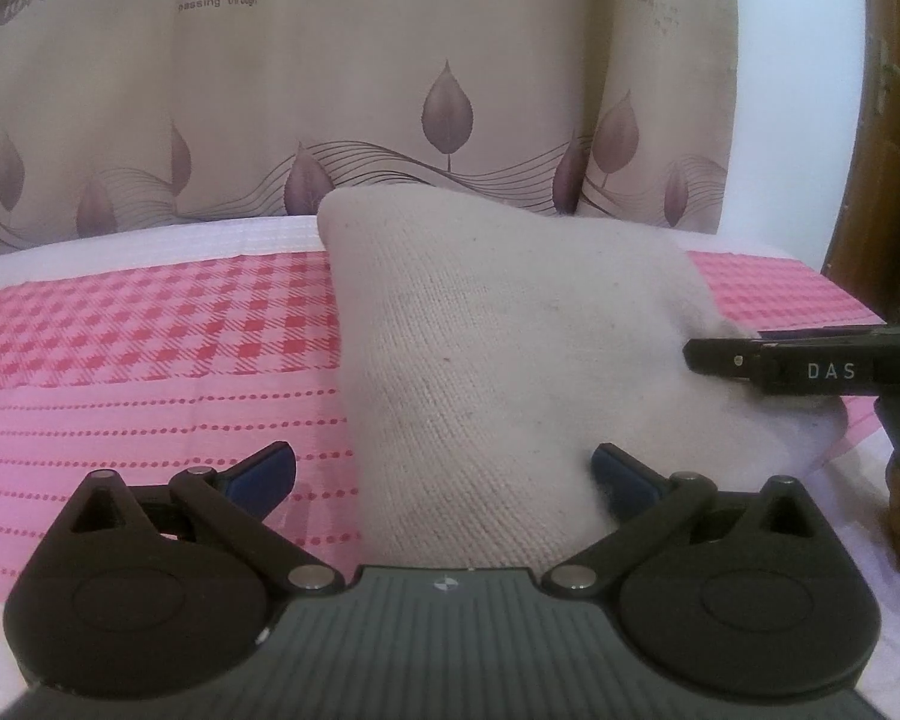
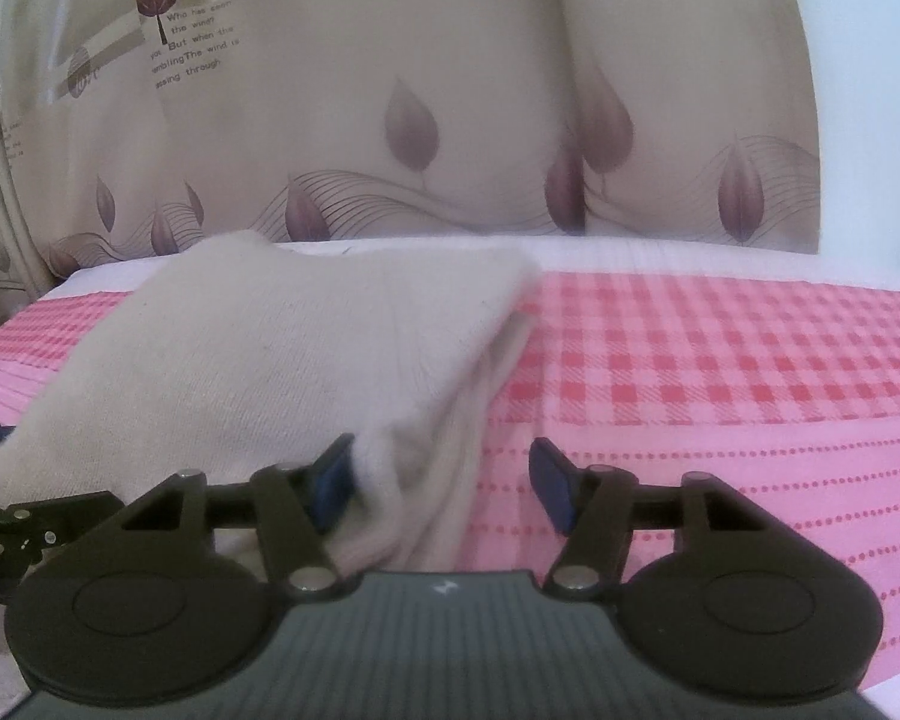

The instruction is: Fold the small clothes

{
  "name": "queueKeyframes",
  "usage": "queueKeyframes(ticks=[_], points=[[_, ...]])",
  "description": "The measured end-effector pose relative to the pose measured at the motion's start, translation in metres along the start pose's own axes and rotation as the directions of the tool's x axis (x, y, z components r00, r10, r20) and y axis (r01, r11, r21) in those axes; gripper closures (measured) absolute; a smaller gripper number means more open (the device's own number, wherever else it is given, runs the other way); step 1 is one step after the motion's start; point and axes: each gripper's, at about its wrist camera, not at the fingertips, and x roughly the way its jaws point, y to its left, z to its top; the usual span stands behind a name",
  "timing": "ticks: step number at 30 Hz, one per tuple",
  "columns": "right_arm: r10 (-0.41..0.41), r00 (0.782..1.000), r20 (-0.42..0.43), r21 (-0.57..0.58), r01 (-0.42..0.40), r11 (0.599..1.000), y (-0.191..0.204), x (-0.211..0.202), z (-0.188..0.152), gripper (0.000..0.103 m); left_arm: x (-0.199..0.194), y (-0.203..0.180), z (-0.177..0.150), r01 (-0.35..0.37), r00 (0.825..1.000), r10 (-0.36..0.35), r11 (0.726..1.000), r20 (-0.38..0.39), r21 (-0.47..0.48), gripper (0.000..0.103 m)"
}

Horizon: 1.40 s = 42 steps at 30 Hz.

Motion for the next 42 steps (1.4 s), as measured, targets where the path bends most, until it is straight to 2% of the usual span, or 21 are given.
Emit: queueKeyframes(ticks=[4,14,20,27,33,39,42], points=[[0.001,1.000,0.000,0.005,-0.001,1.000,0.001,-0.003,-0.003,0.040,0.000,0.000,0.000,0.000,1.000,0.000,1.000,0.000,0.000,0.000],[0.043,0.998,-0.047,0.118,-0.037,0.992,-0.017,0.003,0.000,0.024,0.000,0.001,0.000,0.001,1.000,-0.001,1.000,-0.001,0.000,0.000],[0.042,0.997,-0.057,0.133,-0.034,0.991,-0.018,0.004,0.000,0.020,0.000,0.006,0.000,0.013,1.000,-0.013,1.000,-0.003,-0.028,0.000],[0.056,0.997,-0.056,0.149,-0.047,0.988,-0.021,0.005,0.000,0.020,-0.003,0.023,-0.001,0.074,0.997,-0.072,0.990,0.017,-0.118,0.000],[0.092,0.995,-0.050,0.143,-0.084,0.986,-0.022,0.004,-0.001,0.019,-0.001,0.041,-0.002,0.120,0.993,-0.120,0.965,0.013,-0.235,0.000],[0.148,0.988,-0.053,0.097,-0.142,0.985,-0.013,0.003,-0.003,0.019,-0.003,0.043,-0.002,0.132,0.991,-0.131,0.960,0.022,-0.247,0.000],[0.128,0.990,-0.064,0.060,-0.124,0.990,-0.006,0.004,-0.003,0.020,-0.003,0.044,-0.003,0.137,0.990,-0.135,0.957,0.026,-0.257,0.000]])
